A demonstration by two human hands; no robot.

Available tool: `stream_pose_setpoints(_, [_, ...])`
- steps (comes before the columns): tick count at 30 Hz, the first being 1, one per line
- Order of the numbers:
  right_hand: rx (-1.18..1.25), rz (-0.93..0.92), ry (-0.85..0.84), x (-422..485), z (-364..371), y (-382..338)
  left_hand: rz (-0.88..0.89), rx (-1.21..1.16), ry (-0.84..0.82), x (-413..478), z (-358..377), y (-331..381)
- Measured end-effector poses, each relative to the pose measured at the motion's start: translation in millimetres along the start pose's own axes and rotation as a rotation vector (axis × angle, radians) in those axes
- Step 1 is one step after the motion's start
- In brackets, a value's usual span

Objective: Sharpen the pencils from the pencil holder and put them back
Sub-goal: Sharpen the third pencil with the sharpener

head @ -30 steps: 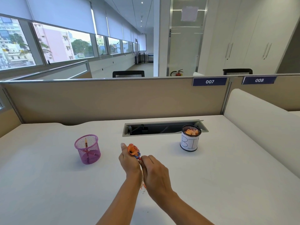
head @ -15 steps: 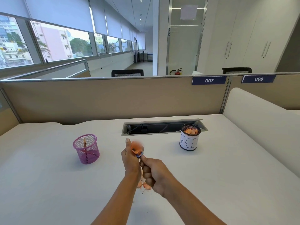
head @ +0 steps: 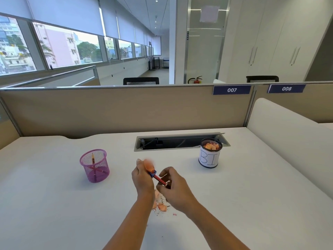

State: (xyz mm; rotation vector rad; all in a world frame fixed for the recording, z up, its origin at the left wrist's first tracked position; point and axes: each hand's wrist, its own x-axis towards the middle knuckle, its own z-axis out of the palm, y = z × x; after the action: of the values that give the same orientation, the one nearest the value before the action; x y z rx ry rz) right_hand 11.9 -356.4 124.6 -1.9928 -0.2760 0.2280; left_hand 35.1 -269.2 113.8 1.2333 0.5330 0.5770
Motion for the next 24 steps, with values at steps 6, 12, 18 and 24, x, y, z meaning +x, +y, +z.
stream_pose_setpoints(6, [-0.657, -0.502, 0.371, -2, 13, 19, 0.058, 0.021, 0.125, 0, 2, -1])
stream_pose_setpoints(12, [-0.757, -0.505, 0.41, -4, 21, 17, 0.083, 0.093, 0.129, 0, 5, -1])
stream_pose_setpoints(18, [-0.431, -0.316, 0.322, -4, 16, 3, 0.067, 0.05, 0.033, 1, 4, 1])
stream_pose_setpoints(24, [0.293, 0.186, 0.062, -8, 10, -16, 0.032, 0.034, -0.056, 4, 3, -1])
